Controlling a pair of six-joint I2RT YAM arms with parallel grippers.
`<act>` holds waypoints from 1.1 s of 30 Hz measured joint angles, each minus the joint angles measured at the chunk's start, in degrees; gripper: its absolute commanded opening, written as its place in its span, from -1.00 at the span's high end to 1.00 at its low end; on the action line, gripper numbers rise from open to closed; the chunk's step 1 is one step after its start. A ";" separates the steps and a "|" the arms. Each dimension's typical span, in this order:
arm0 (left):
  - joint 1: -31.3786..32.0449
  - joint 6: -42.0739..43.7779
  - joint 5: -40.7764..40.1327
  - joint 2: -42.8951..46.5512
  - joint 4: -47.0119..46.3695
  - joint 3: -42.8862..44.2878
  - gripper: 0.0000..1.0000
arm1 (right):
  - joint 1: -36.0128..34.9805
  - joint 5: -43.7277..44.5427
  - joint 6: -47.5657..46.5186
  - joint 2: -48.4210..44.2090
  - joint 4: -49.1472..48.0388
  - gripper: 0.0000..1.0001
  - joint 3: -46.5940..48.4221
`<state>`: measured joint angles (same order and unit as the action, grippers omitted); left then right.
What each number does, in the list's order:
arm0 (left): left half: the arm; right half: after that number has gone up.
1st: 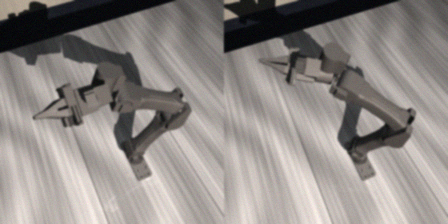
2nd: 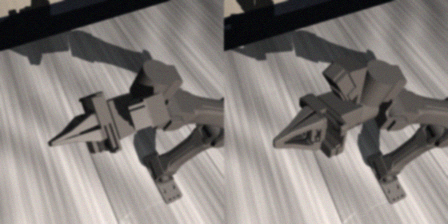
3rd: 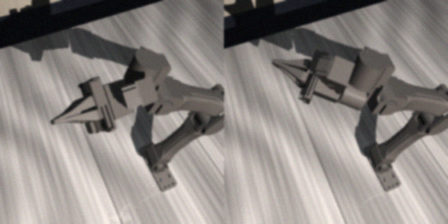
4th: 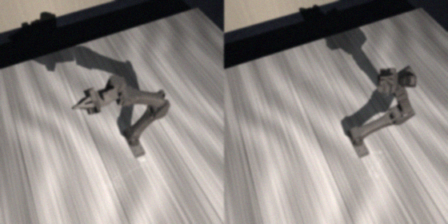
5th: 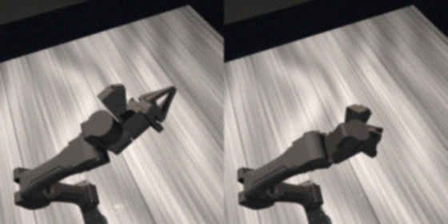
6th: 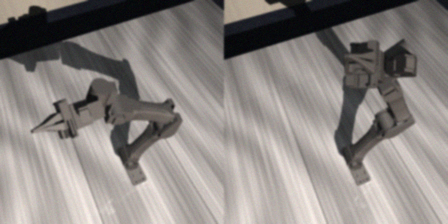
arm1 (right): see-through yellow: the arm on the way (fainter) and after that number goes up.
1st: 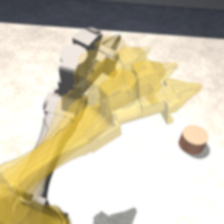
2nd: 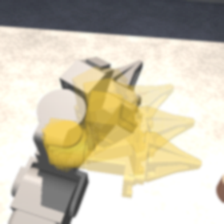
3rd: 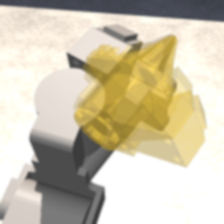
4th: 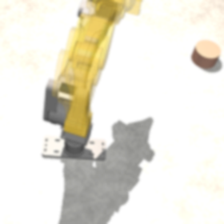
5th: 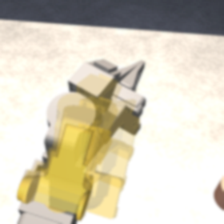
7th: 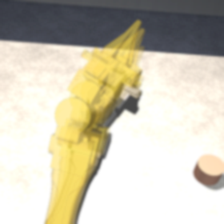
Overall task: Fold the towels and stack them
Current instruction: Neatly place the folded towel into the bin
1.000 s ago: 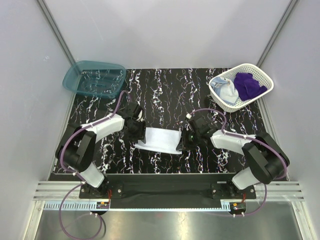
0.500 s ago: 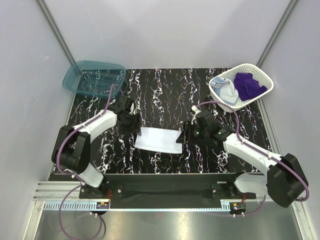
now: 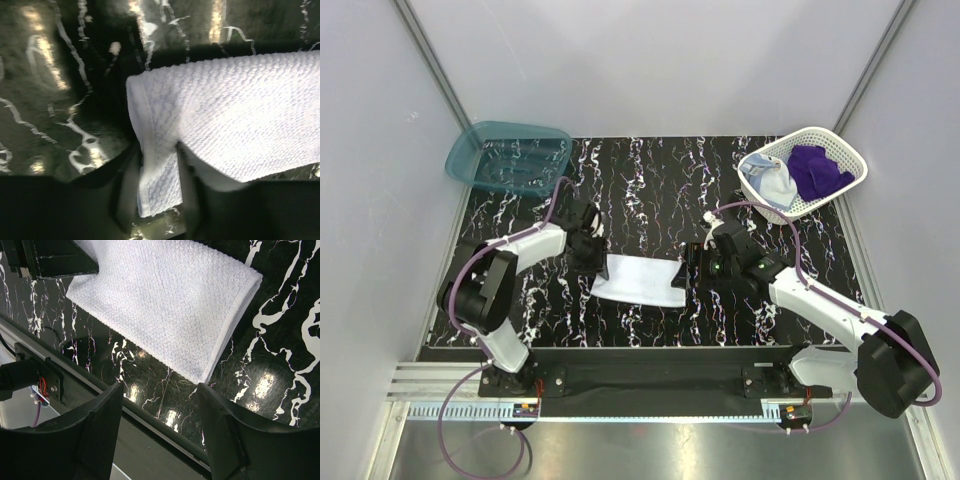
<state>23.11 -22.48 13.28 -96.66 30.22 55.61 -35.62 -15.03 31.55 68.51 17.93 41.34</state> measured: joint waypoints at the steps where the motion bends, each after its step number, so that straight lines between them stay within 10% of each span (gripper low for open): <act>1: 0.59 -0.09 0.24 -0.28 -0.37 0.00 0.68 | 0.00 0.00 -0.11 0.00 -0.02 -0.36 0.00; 6: 2.56 -0.59 1.22 -2.10 0.39 1.95 1.00 | 0.00 0.39 -0.44 0.02 0.07 -0.98 0.04; 33: -10.34 15.96 -38.91 -35.10 26.97 75.63 1.00 | 0.00 6.45 -5.31 7.19 4.28 -0.99 15.96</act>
<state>12.78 -6.52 -25.63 -131.76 57.19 131.24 -35.62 -8.58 26.24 75.70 22.22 57.30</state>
